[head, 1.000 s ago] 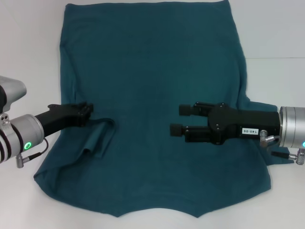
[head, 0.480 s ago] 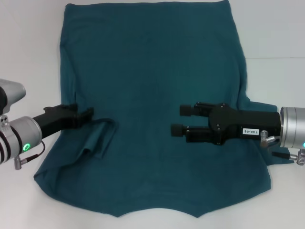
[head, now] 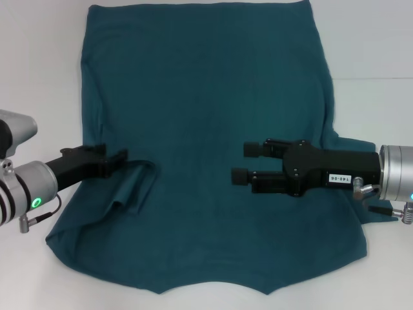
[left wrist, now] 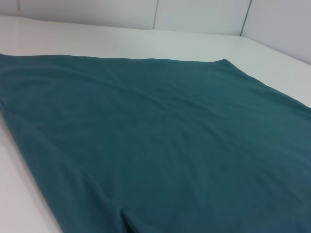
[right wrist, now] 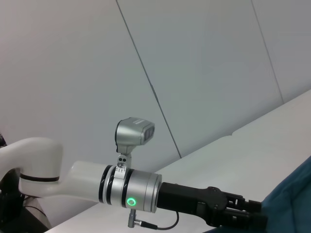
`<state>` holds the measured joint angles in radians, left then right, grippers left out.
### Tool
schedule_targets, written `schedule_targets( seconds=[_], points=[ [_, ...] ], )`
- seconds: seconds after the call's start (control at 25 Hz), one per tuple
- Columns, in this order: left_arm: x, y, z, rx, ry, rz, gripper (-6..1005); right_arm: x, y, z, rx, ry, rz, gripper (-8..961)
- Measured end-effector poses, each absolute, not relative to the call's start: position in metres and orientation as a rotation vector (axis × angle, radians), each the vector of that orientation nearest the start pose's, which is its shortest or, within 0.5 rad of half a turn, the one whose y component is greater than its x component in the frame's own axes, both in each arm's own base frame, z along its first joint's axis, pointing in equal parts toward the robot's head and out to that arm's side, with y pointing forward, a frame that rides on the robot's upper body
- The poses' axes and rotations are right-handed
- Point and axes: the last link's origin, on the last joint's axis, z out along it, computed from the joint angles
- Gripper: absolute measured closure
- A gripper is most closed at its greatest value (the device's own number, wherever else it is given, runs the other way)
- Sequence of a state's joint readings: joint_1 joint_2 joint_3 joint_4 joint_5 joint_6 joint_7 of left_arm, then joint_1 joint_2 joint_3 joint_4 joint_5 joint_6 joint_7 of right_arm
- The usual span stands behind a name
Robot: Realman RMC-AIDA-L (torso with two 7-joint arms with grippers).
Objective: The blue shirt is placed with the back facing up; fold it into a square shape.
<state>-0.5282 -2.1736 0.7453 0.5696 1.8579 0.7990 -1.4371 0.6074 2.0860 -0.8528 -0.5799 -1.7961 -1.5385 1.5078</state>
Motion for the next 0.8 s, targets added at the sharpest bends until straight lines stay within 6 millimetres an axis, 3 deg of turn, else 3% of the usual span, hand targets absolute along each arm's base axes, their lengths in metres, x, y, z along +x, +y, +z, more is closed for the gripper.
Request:
schedule_targets(
  seconds=[0.8],
  points=[
    [-0.3175,0.3776,-0.0310,-2.094,-0.971,-0.388,479,0.2141,0.3437,-0.0228,-2.782,0.733,0.916,99]
  ],
)
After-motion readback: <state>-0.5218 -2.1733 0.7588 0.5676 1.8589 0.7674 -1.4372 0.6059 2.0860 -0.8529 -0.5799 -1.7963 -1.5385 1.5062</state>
